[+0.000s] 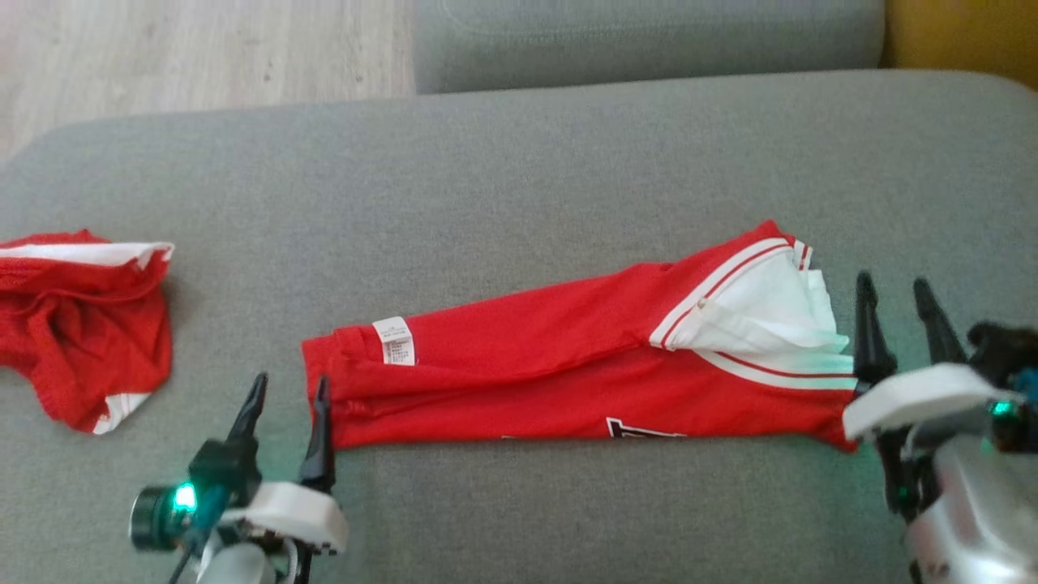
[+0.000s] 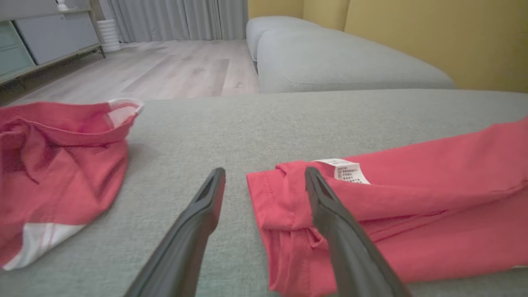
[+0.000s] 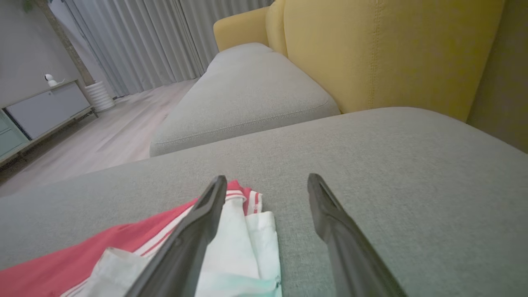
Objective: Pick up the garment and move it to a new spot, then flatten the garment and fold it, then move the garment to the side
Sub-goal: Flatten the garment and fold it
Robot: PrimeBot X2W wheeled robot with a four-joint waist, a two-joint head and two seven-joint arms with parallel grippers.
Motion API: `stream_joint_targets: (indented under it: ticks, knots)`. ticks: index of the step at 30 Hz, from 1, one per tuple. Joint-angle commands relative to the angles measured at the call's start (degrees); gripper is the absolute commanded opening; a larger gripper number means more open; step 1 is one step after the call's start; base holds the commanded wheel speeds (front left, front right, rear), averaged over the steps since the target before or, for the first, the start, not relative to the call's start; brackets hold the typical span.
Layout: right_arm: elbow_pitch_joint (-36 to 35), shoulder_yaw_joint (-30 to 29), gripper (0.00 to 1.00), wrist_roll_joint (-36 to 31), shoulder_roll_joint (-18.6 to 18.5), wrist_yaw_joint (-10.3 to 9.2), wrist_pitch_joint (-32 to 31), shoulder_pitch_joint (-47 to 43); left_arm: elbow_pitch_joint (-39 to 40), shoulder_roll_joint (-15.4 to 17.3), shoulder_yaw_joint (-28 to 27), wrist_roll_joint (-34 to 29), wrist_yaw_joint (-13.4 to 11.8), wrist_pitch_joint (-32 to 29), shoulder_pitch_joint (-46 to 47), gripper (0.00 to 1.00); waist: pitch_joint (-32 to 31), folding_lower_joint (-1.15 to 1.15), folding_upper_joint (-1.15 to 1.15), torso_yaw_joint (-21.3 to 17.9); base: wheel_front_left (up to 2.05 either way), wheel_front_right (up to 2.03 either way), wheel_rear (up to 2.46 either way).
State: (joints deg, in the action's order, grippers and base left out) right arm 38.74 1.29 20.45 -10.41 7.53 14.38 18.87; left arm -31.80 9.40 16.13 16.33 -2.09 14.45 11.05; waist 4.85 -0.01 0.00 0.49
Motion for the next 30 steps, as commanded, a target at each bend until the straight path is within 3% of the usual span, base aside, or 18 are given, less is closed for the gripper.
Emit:
stream_joint_targets:
  ticks: [1,7,17,22,30]
  knots:
    - [-1.9,0.6,1.0,-1.2,0.7,-0.04,0.6,-0.7,2.3,0.5,-3.1,-0.7,-0.5,0.5,0.7,1.0,-0.9,0.01,0.0,0.3,0.0,0.0,0.0]
    - [-3.2,-2.3,1.0,-7.4,4.1,-0.04,0.6,-5.2,6.6,-2.2,-8.0,-4.2,0.3,0.5,-4.9,1.0,-3.9,0.01,0.0,1.0,0.0,0.0,0.0]
    - [-1.0,-2.3,1.0,-9.9,6.4,-0.04,0.6,-8.1,8.7,-5.3,-11.8,-7.5,3.5,0.5,-9.6,1.0,-5.3,0.01,0.0,1.4,0.0,0.0,0.0]
    - [2.4,-2.8,1.0,-11.0,5.6,-0.04,0.6,-5.0,7.4,-6.1,-12.0,-7.9,5.3,0.5,-9.2,1.0,-4.2,0.01,0.0,1.8,0.0,0.0,0.0]
    - [11.3,-4.9,1.0,-14.5,4.4,-0.04,-0.2,3.6,6.4,-6.5,-11.4,-7.4,5.8,0.5,-6.5,1.0,1.2,0.01,0.0,3.1,0.0,0.0,0.0]
